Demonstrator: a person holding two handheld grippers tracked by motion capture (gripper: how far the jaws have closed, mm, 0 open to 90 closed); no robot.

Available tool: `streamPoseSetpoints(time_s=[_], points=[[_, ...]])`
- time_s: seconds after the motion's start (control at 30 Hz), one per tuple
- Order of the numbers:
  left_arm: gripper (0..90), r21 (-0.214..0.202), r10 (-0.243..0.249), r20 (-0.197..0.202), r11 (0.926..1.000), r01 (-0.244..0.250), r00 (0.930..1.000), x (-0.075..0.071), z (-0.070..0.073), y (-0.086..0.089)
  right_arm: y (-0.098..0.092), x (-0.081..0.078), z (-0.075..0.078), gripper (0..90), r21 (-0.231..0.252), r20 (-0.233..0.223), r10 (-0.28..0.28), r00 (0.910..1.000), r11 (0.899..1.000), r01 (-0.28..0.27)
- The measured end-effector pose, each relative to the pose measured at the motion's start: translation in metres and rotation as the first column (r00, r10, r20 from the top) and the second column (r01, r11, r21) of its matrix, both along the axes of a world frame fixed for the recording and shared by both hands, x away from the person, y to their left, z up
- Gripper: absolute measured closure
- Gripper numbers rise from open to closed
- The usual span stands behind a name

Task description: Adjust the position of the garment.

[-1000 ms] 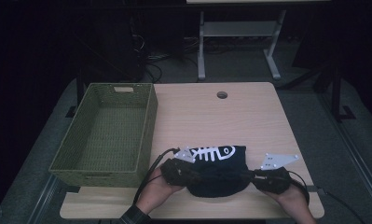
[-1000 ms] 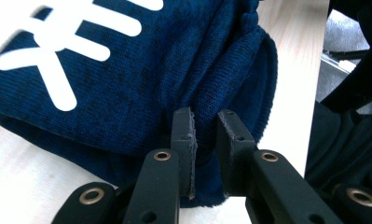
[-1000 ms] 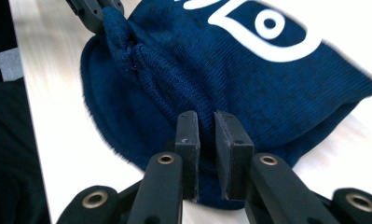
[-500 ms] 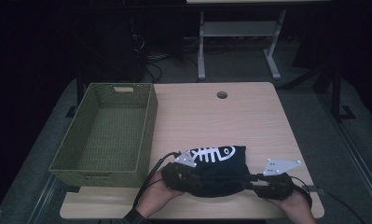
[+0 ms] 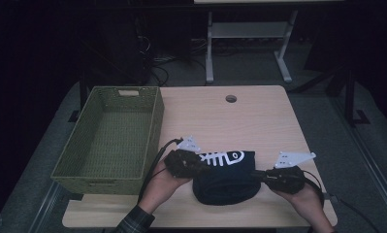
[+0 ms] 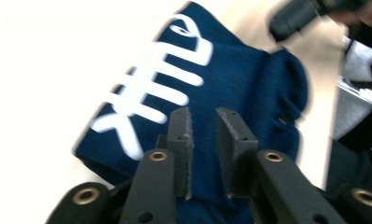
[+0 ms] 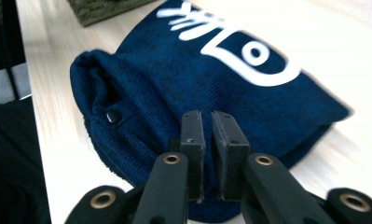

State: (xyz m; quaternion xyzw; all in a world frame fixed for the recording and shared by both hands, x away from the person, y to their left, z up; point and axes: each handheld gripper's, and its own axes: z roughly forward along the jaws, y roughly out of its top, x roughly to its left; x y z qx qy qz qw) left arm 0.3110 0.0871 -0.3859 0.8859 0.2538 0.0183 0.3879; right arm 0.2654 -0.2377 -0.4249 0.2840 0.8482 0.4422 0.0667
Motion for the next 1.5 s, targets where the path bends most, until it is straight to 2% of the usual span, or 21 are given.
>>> streamPoseSetpoints(time_s=[0.13,0.17,0.23,0.33,0.47,0.53,0.73,0.83,0.87,0.93,1.03,1.07,1.13,1.2,1.23,1.3,1.33,1.37,1.5], points=[[86.0,0.033,0.036,-0.021,0.9988,-0.035,0.9991,0.019,-0.01,-0.007,0.005,0.002,-0.011,87.3,-0.025,-0.027,0.022,0.9994,0.999,-0.022],[86.8,0.033,0.036,-0.021,0.9988,-0.035,0.9991,0.019,-0.01,-0.007,0.005,0.002,-0.014,88.3,-0.026,-0.043,0.025,0.9987,0.999,-0.027],[88.3,0.075,0.045,-0.043,0.9963,-0.042,0.9981,0.028,-0.022,-0.014,0.006,0.001,-0.019,89.4,-0.037,-0.055,0.031,0.998,0.999,-0.033],[88.8,0.121,0.041,-0.046,0.9921,-0.036,0.9981,0.034,-0.035,-0.022,0.01,0.0,-0.026,89.7,-0.052,-0.075,0.045,0.9962,0.997,-0.049],[89.7,0.154,0.032,-0.049,0.9878,-0.024,0.9983,0.043,-0.047,-0.028,0.017,-0.002,-0.034,89.9,-0.056,-0.099,0.063,0.993,0.996,-0.069],[90.0,0.157,0.033,-0.046,0.9873,-0.026,0.9984,0.046,-0.051,-0.03,0.023,-0.003,-0.036,90.0,-0.058,-0.106,0.071,0.9918,0.995,-0.077],[90.0,0.179,0.016,-0.032,0.9839,-0.01,0.9994,0.059,-0.059,-0.035,0.042,-0.006,-0.039,90.0,-0.098,-0.088,0.104,0.9907,0.989,-0.113],[90.0,0.182,0.016,-0.029,0.9832,-0.01,0.9995,0.063,-0.06,-0.04,0.049,-0.009,-0.039,90.0,-0.1,-0.079,0.116,0.9901,0.987,-0.123],[90.0,0.2,-0.003,-0.025,0.9798,0.008,0.9997,0.065,-0.06,-0.04,0.051,-0.01,-0.04,90.0,-0.102,-0.076,0.117,0.9901,0.987,-0.125],[90.0,0.198,-0.007,-0.014,0.9801,0.009,0.9999,0.066,-0.06,-0.042,0.056,-0.012,-0.04,90.0,-0.109,-0.066,0.125,0.9899,0.985,-0.132],[90.0,0.183,0.009,-0.021,0.9831,-0.005,0.9997,0.064,-0.057,-0.04,0.059,-0.013,-0.039,90.0,-0.115,-0.055,0.131,0.9899,0.984,-0.137],[90.0,0.151,0.027,-0.031,0.9883,-0.022,0.9991,0.062,-0.054,-0.038,0.059,-0.013,-0.039,90.0,-0.114,-0.052,0.131,0.9901,0.984,-0.136],[90.0,0.111,0.024,-0.042,0.9936,-0.019,0.9988,0.057,-0.046,-0.033,0.056,-0.015,-0.035,90.0,-0.103,-0.04,0.126,0.9912,0.986,-0.13],[90.0,0.099,0.016,-0.042,0.9951,-0.012,0.999,0.049,-0.037,-0.029,0.05,-0.016,-0.029,89.9,-0.067,-0.011,0.112,0.9937,0.991,-0.112],[90.0,0.092,0.014,-0.048,0.9957,-0.01,0.9987,0.044,-0.033,-0.027,0.048,-0.017,-0.027,89.8,-0.066,0.003,0.105,0.9944,0.992,-0.105],[89.8,0.098,0.005,-0.047,0.9952,0.0,0.9989,0.04,-0.031,-0.024,0.042,-0.017,-0.023,89.7,-0.063,0.029,0.088,0.9957,0.994,-0.086],[88.7,0.112,-0.001,-0.043,0.9937,0.006,0.9991,0.027,-0.025,-0.016,0.038,-0.018,-0.02,88.9,-0.05,0.033,0.074,0.9967,0.996,-0.072],[87.5,0.111,0.004,-0.047,0.9938,0.001,0.9989,0.023,-0.025,-0.013,0.034,-0.018,-0.019,87.6,-0.045,0.04,0.063,0.9972,0.997,-0.062],[84.0,0.135,0.021,-0.063,0.9908,-0.012,0.9978,0.016,-0.035,-0.006,0.019,-0.018,-0.017,80.2,-0.032,0.054,0.013,0.9984,0.999,-0.011]])
